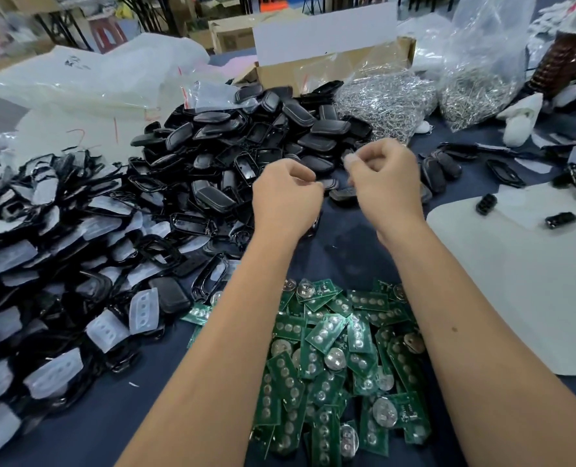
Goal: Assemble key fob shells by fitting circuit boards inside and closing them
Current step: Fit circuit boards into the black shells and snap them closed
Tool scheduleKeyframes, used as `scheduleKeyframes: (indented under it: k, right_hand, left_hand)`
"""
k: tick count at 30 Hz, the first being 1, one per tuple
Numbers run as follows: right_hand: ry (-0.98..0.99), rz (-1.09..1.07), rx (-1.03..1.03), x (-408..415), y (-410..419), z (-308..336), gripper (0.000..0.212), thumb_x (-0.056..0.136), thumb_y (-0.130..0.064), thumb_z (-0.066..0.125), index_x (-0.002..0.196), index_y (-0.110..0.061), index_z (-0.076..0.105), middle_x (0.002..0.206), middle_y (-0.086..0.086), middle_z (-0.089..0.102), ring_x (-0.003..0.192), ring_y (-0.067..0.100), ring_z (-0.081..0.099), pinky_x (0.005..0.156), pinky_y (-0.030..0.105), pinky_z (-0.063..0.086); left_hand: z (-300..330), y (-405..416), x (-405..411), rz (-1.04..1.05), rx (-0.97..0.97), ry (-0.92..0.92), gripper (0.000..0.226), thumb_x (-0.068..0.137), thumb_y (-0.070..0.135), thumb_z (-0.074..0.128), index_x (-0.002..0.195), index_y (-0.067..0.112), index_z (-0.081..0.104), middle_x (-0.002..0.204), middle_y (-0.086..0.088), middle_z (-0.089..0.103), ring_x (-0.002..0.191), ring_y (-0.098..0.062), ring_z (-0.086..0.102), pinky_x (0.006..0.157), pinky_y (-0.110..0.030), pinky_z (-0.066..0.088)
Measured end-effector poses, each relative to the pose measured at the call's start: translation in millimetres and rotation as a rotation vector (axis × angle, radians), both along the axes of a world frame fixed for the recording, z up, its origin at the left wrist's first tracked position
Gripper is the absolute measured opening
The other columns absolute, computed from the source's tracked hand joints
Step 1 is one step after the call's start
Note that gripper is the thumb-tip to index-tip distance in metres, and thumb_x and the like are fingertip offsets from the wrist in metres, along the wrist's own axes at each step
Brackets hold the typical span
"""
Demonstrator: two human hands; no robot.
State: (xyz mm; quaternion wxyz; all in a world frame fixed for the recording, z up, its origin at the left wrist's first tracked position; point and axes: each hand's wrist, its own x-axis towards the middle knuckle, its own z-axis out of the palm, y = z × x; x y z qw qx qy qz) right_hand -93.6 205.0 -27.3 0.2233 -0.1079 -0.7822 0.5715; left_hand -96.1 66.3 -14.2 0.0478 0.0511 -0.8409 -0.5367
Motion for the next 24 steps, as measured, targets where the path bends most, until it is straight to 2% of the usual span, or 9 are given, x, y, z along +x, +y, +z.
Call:
scheduleKeyframes:
  k: [3,5,7,9,12,15,17,21,24]
  right_hand:
    - [-0.084,0.474,0.271,9,-10,3,0.025,0.093,-0.033,0.074,0.073,-0.018,0.069,0.057,-0.006,0.067,0.047,0.001,0.052,0.053,0.023,0.041]
    - [-0.239,0.765,0.425,17,-17,7,0.031,0.092,-0.039,0.077,0.071,-0.018,0.071,0.058,-0.004,0.068,0.046,0.005,0.052,0.051,0.024,0.043]
    - [-0.340,0.917,0.559,22,-22,11,0.030,0.085,-0.046,0.083,0.071,-0.021,0.073,0.062,-0.005,0.070,0.052,0.007,0.056,0.056,0.026,0.047]
    - [-0.348,0.944,0.653,26,-25,15,0.031,0.078,-0.052,0.087,0.072,-0.025,0.074,0.064,-0.011,0.070,0.055,0.003,0.058,0.060,0.025,0.048]
    - [-0.343,0.943,0.720,32,-34,19,0.035,0.070,-0.057,0.089,0.075,-0.026,0.073,0.059,-0.019,0.065,0.052,-0.002,0.056,0.052,0.016,0.042]
    - [-0.346,1.020,0.728,36,-45,18,0.034,0.070,-0.055,0.090,0.076,-0.027,0.073,0.058,-0.020,0.065,0.051,-0.003,0.056,0.048,0.012,0.039]
    - [-0.346,1.087,0.724,37,-50,16,0.030,0.073,-0.053,0.090,0.074,-0.027,0.074,0.061,-0.016,0.067,0.052,-0.002,0.056,0.049,0.011,0.040]
    - [-0.326,1.137,0.591,35,-45,13,0.034,0.084,-0.048,0.083,0.072,-0.019,0.070,0.055,-0.009,0.059,0.049,0.006,0.047,0.048,0.017,0.038]
    - [-0.303,1.058,0.298,32,-45,6,0.034,0.099,-0.038,0.071,0.083,-0.011,0.060,0.061,-0.001,0.065,0.045,0.011,0.052,0.040,0.021,0.039]
  left_hand:
    - [10,-29,7,0.089,-0.261,0.136,0.006,0.081,0.024,0.075,0.082,0.028,0.071,0.078,0.011,0.071,0.083,-0.014,0.070,0.083,-0.033,0.058]
    - [12,-51,13,0.154,-0.393,0.148,0.006,0.084,0.026,0.074,0.086,0.029,0.070,0.082,0.013,0.070,0.086,-0.013,0.068,0.080,-0.030,0.053]
    - [7,-70,19,0.168,-0.539,0.083,0.015,0.085,0.035,0.076,0.096,0.028,0.069,0.094,0.010,0.070,0.092,-0.017,0.066,0.078,-0.030,0.047]
    - [0,-82,24,0.106,-0.607,0.013,0.031,0.084,0.045,0.080,0.104,0.026,0.068,0.098,0.006,0.067,0.095,-0.019,0.063,0.077,-0.031,0.045]
    - [-9,-89,32,0.031,-0.527,0.033,0.034,0.080,0.051,0.082,0.100,0.027,0.069,0.092,0.009,0.066,0.088,-0.014,0.063,0.075,-0.030,0.047]
    - [-12,-92,35,-0.019,-0.557,0.053,0.031,0.078,0.047,0.086,0.095,0.028,0.068,0.089,0.013,0.063,0.083,-0.009,0.060,0.069,-0.027,0.045]
    - [-12,-96,34,0.008,-0.515,0.049,0.027,0.077,0.039,0.089,0.085,0.027,0.065,0.081,0.014,0.063,0.078,-0.009,0.060,0.067,-0.027,0.044]
    - [-17,-103,35,0.109,-0.392,0.120,0.024,0.082,0.026,0.084,0.073,0.026,0.063,0.068,0.011,0.063,0.062,-0.005,0.056,0.057,-0.022,0.039]
    - [-17,-109,36,0.236,-0.278,0.174,0.021,0.084,0.021,0.080,0.073,0.026,0.063,0.071,0.006,0.069,0.065,-0.009,0.066,0.062,-0.027,0.049]
